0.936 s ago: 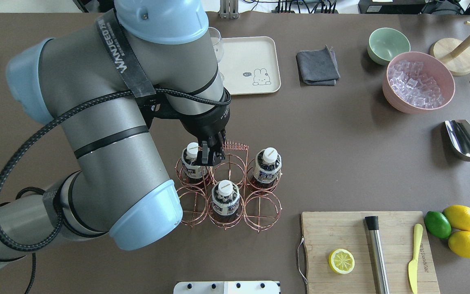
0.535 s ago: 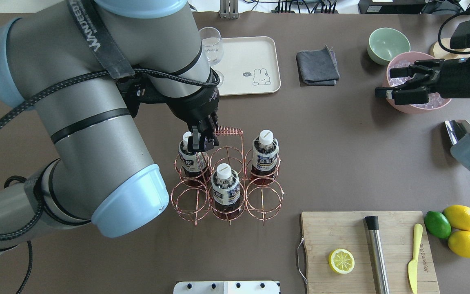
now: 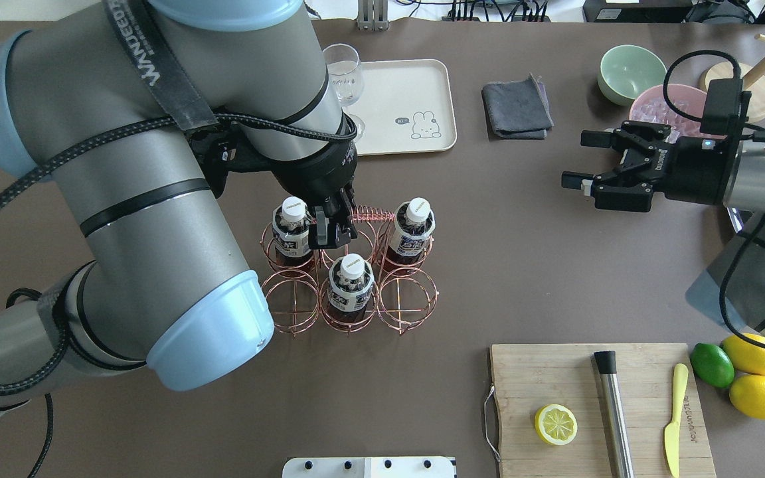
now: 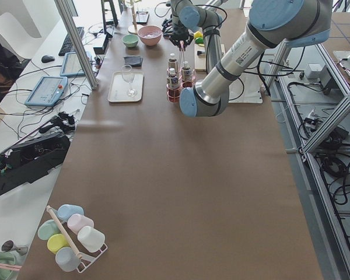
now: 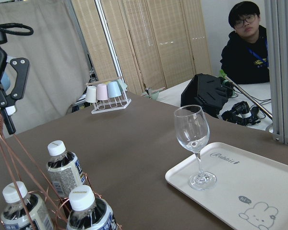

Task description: Take tea from basket to plate

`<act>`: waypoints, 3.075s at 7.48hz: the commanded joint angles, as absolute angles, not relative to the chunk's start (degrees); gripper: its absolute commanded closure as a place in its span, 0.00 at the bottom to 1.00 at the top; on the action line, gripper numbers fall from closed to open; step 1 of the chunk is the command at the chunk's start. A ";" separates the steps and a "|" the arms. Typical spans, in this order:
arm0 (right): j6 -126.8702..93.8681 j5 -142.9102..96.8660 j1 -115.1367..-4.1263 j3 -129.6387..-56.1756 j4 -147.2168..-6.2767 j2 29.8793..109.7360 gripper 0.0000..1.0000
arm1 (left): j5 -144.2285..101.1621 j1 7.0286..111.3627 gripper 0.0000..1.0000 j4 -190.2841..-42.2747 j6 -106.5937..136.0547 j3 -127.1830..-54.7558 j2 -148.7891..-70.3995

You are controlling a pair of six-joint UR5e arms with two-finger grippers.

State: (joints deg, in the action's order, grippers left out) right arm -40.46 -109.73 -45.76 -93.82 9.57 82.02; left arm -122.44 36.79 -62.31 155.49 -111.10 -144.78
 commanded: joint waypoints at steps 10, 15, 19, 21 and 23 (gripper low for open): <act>-18.72 -83.32 -24.61 -93.34 8.19 75.07 0.02 | -122.17 36.30 1.00 -62.58 155.48 -110.39 -144.58; -19.42 -81.57 -22.59 -93.51 5.54 74.18 0.04 | -122.17 36.30 1.00 -62.58 155.57 -110.39 -144.58; -19.69 -81.12 -22.32 -93.52 4.31 72.51 0.12 | -122.17 36.30 1.00 -62.58 155.57 -110.39 -144.58; -19.69 -81.12 -22.67 -93.43 4.31 72.86 0.12 | -122.17 36.30 1.00 -62.58 155.57 -110.30 -144.58; -19.95 -81.12 -24.51 -92.90 4.13 73.04 0.12 | -122.17 36.30 1.00 -62.58 155.48 -110.30 -144.58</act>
